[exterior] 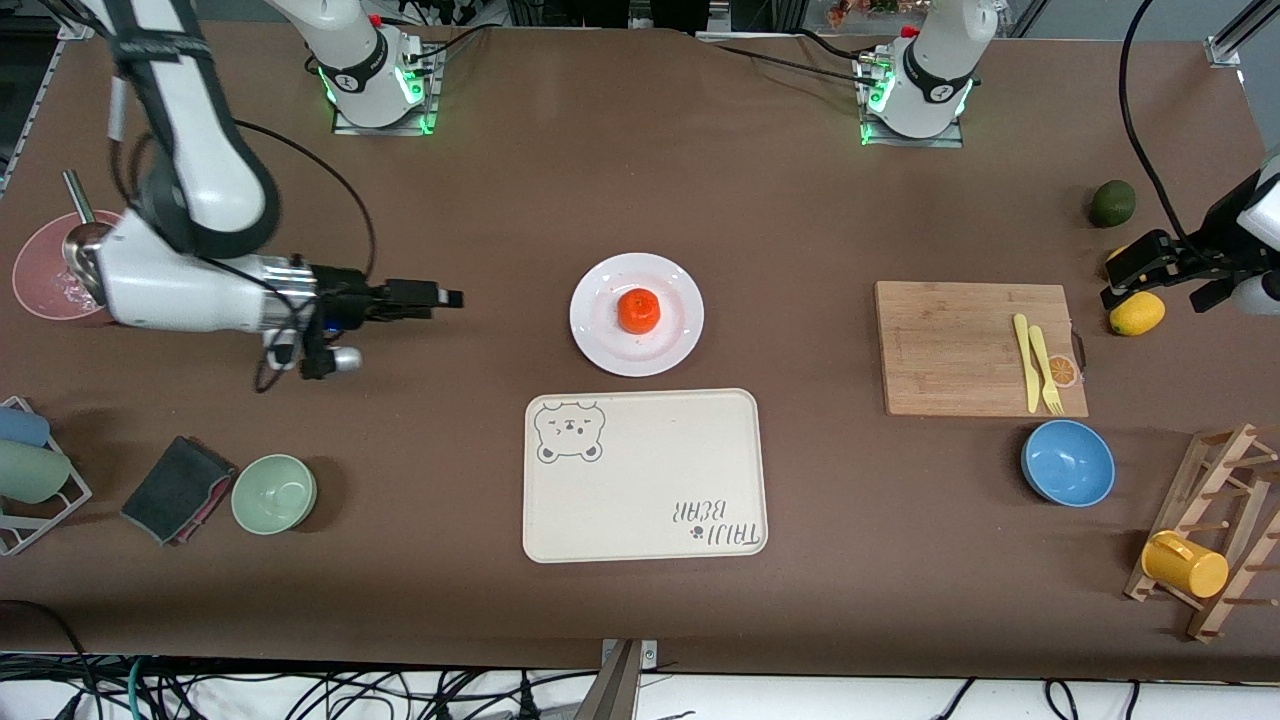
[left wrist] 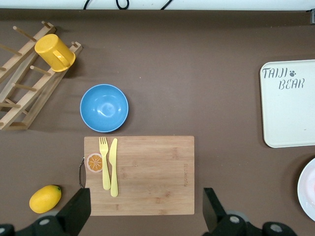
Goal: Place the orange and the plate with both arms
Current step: 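Reach the right gripper toward the rim of the white plate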
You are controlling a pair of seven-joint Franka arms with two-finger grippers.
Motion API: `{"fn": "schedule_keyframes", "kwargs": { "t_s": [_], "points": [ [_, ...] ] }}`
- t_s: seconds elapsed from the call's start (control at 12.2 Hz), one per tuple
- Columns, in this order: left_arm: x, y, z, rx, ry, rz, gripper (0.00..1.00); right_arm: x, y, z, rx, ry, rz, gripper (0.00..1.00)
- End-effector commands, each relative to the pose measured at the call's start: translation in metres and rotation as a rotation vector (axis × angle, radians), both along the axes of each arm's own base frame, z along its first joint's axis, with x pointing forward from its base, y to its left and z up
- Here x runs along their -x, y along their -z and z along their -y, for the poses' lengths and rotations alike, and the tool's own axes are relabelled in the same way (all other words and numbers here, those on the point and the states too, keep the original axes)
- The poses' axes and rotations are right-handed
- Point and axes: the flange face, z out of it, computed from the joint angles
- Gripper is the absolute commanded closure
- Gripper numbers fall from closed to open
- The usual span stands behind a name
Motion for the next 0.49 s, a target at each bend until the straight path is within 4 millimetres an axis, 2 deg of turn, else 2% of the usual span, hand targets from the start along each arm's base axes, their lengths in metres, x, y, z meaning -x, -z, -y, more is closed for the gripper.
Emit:
{"fn": "schedule_keyframes", "kwargs": {
  "t_s": [0.0, 0.16, 0.41],
  "points": [
    [-0.001, -0.005, 0.0, 0.012, 0.015, 0.011, 0.0, 0.008, 0.056, -0.024, -0.064, 0.017, 0.05, 0.0],
    [-0.002, -0.004, 0.001, 0.011, 0.015, 0.009, 0.0, 0.022, 0.088, -0.036, -0.099, 0.043, 0.077, 0.0],
    [-0.002, -0.004, 0.002, 0.012, 0.018, 0.008, 0.0, 0.058, 0.142, -0.076, -0.157, 0.131, 0.133, 0.0]
  ]
}}
